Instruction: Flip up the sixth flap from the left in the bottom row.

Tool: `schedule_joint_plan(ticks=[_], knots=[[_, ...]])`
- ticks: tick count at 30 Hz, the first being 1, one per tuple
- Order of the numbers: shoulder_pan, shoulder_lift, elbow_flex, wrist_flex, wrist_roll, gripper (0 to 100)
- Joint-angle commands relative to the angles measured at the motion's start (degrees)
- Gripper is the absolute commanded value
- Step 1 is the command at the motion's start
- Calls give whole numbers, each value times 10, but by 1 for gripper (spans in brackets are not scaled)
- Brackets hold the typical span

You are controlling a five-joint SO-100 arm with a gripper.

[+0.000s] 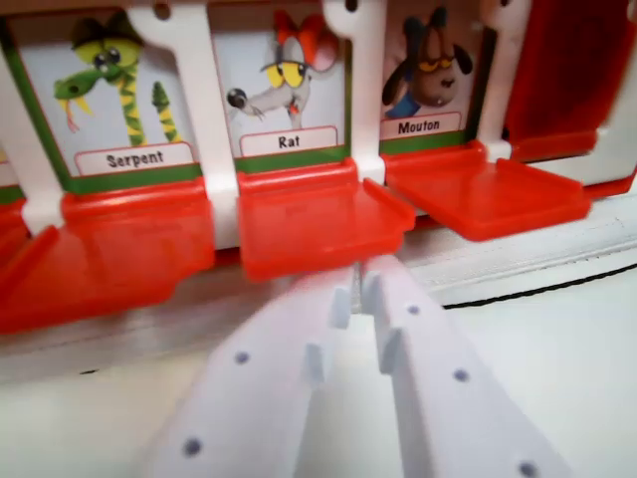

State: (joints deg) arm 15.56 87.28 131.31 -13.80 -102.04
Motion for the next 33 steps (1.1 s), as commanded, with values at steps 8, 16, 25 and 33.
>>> schedule_joint_plan(ticks=[8,16,25,33], knots=[[-11,-24,-98,-14,10,0],[-14,-31,-127,4,31,0],[-23,-41,-163,28,50,0],[-31,-55,-196,46,57,0]])
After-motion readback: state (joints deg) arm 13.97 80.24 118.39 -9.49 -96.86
